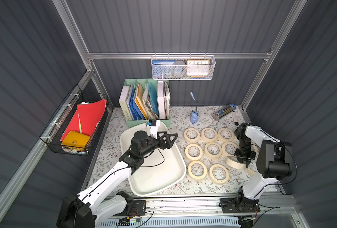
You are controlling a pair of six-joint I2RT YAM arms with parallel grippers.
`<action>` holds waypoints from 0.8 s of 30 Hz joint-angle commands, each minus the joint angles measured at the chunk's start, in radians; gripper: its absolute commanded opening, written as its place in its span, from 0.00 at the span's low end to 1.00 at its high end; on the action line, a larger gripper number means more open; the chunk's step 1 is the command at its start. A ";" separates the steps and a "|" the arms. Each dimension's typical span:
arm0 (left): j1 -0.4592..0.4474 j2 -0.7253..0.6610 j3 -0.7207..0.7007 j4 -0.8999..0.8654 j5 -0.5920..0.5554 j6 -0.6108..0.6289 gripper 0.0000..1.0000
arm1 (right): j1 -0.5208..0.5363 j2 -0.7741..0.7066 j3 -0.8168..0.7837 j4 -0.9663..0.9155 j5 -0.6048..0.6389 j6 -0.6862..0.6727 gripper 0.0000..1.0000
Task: Take out the art tape in the storage box
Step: Place the art tape at the center of the board.
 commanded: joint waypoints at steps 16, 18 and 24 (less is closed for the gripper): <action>0.007 0.048 0.022 0.041 0.025 -0.023 1.00 | 0.029 -0.279 -0.135 0.178 0.019 0.042 0.46; 0.007 0.054 0.026 0.045 0.025 -0.023 1.00 | 0.068 -0.298 -0.107 0.142 0.023 0.057 0.46; 0.007 0.068 0.034 0.046 0.019 -0.026 1.00 | 0.296 -0.336 -0.029 0.070 0.010 0.133 0.46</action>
